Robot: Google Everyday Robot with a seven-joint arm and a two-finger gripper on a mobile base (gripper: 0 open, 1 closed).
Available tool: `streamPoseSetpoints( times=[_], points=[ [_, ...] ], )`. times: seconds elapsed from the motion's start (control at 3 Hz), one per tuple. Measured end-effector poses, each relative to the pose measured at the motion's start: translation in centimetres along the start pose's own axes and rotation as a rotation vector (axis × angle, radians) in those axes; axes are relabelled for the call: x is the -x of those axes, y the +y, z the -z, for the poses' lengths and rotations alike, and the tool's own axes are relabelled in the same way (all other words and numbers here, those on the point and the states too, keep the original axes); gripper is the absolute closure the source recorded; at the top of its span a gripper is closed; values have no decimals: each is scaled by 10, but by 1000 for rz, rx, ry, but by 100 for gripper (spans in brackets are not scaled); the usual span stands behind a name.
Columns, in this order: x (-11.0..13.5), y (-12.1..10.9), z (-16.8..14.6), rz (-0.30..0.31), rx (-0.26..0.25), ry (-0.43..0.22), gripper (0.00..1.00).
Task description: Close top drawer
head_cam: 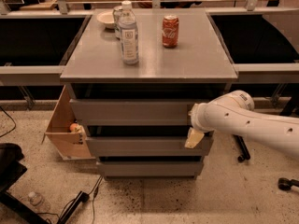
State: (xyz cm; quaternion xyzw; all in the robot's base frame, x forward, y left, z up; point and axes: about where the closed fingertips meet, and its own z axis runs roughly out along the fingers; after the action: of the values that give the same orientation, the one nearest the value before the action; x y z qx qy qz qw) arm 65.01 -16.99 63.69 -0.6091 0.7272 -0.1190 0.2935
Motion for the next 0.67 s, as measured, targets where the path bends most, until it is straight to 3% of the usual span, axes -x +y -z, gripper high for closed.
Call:
streamPoseSetpoints(
  times=[0.67],
  points=[
    [0,3,2,0,0,0,42]
  ],
)
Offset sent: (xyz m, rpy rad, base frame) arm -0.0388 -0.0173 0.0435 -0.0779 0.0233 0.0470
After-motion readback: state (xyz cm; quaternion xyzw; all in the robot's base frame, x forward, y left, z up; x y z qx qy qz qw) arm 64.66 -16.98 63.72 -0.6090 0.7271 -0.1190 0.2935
